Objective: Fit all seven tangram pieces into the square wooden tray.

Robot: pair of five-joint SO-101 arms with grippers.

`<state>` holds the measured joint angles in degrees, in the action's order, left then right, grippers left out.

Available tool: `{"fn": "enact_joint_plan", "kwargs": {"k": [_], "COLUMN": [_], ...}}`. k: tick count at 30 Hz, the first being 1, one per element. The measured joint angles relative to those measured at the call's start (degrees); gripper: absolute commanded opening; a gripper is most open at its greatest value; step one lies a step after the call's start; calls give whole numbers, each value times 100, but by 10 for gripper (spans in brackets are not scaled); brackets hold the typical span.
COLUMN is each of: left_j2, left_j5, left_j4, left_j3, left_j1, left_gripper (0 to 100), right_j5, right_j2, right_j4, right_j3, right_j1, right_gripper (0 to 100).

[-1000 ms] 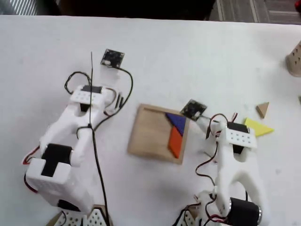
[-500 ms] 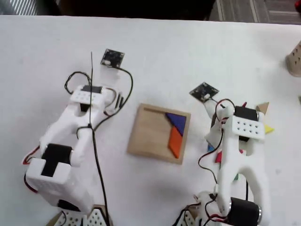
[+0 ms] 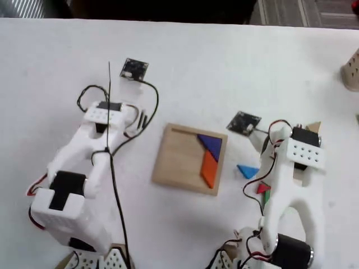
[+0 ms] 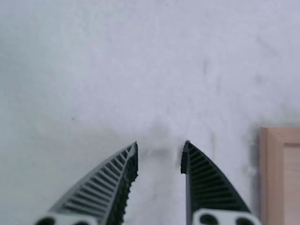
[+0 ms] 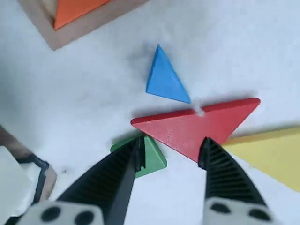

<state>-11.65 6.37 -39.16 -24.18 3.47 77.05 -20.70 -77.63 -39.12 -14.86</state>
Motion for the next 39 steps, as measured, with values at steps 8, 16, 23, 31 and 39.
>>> {"fn": "enact_joint_plan", "kwargs": {"k": [8, 16, 23, 31, 39], "left_j2": [0, 0, 0, 0, 0], "left_j5": [0, 0, 246, 299, 299], "left_j4": [0, 0, 0, 0, 0], "left_j3": [0, 0, 0, 0, 0], "left_j1": [0, 0, 0, 0, 0], "left_gripper": [165, 165, 165, 165, 165], "right_j5": [1600, 1741, 1758, 1758, 1433], "right_j2": [0, 0, 0, 0, 624], "right_j4": [123, 334, 1134, 1776, 2497], "right_j3": [-290, -712, -1354, -1679, -1662], "right_j1": [35, 642, 862, 844, 835], "right_gripper": [221, 323, 272, 269, 269]}}
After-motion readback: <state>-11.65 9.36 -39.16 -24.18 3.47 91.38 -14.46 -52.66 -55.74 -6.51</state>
